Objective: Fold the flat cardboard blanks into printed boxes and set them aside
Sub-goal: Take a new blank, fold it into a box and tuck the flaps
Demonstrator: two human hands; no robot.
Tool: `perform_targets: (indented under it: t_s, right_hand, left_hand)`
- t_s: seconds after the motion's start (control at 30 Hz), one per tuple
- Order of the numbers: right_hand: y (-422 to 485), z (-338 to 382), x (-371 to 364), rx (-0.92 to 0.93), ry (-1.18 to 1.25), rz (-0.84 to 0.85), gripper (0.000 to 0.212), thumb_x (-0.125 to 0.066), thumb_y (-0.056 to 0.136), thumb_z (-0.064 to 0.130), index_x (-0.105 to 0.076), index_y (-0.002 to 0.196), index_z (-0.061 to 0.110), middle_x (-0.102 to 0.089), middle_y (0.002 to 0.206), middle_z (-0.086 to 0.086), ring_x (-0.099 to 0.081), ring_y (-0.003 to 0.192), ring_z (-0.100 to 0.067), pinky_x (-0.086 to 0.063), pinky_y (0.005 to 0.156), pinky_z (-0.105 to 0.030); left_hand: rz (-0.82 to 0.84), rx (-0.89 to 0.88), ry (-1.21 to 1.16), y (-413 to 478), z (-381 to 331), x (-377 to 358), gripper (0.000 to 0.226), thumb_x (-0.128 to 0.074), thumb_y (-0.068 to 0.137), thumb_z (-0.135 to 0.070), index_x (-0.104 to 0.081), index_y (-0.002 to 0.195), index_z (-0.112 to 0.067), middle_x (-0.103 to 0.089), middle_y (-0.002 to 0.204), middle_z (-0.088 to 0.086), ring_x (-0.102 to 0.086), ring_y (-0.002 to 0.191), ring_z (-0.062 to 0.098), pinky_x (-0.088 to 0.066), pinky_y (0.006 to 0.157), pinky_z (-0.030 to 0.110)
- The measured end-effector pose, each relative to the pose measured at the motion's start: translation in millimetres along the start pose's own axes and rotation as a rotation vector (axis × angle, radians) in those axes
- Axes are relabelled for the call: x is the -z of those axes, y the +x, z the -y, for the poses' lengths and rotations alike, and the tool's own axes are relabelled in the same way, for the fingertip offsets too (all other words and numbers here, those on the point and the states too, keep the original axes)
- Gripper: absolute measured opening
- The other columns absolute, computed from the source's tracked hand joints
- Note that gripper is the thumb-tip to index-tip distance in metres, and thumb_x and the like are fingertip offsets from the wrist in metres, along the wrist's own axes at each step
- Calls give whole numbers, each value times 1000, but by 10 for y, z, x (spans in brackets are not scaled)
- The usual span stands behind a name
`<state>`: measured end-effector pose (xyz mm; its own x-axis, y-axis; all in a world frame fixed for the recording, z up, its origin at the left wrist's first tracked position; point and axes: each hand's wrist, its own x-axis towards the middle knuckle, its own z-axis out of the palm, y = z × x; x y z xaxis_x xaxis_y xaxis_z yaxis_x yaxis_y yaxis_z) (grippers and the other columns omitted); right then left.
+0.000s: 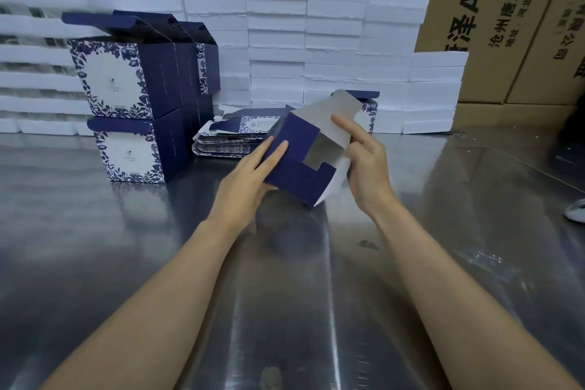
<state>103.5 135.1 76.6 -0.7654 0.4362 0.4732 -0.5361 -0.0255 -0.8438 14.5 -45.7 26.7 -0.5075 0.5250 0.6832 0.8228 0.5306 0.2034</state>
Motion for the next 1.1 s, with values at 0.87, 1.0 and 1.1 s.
perform_targets:
  t_s: [0.87,1.0,1.1]
  right_hand:
    - [27,39,102,223,-193,-50,24,-46,81,-4,-52,86,18,-54,105,-4,-53,91,-3,-39,79,-10]
    - [1,37,97,331,-373,-38,37,-45,80,0,-56,108,21,-50,122,-5,-49,116,-14,-39,96,-19]
    - [6,58,88,347,-362,-17,37,-42,75,-3,-56,100,20,-52,126,-5,-47,124,-23,-36,105,-39]
  left_hand:
    - [-31,-40,-203,15,-74,-46,63,-65,91,-18,-38,147,-21,-41,146,4,-43,130,22,-49,95,46]
    - [-21,-32,-223,7,-80,-52,64,-66,90,-20,-38,147,-22,-41,147,4,-43,131,22,-47,98,45]
    - [-2,-45,-243,2,-89,-66,63,-65,91,-19,-37,148,-21,-40,147,3,-43,131,22,-46,100,45]
